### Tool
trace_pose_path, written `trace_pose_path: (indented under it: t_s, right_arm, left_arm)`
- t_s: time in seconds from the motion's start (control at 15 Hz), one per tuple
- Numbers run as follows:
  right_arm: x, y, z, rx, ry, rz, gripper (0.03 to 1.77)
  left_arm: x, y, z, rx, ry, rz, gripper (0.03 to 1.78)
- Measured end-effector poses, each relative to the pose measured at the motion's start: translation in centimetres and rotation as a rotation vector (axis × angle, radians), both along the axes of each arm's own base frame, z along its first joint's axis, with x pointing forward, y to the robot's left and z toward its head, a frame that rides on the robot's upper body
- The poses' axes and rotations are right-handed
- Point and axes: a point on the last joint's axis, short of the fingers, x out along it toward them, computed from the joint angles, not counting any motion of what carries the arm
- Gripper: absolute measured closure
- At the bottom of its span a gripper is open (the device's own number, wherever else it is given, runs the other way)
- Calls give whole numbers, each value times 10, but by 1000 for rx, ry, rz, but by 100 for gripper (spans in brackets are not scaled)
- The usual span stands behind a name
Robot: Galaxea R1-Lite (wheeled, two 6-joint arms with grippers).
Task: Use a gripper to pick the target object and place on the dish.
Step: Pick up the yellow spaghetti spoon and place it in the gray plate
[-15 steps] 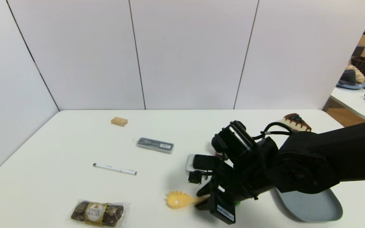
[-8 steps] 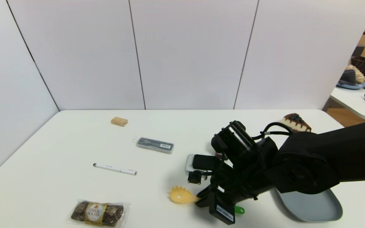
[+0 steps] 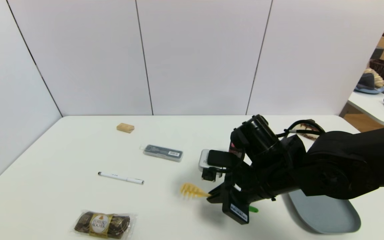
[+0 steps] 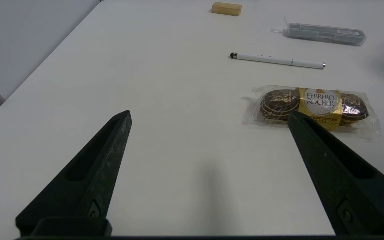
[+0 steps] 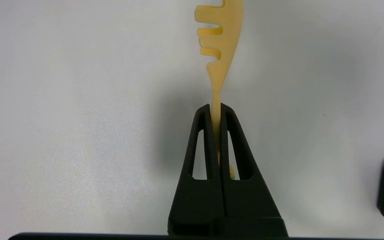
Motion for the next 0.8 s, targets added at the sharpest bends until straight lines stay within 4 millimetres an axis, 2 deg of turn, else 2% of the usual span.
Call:
trace_pose_path:
  t_s: [0.53, 0.8]
  right_arm:
    - [-5, -14, 23, 47, -53, -21, 175]
    - [-10, -36, 55, 116, -137, -70, 175]
  left_arm:
    - [0, 0, 0, 0, 0, 0, 12]
    - [0, 0, 0, 0, 0, 0, 12]
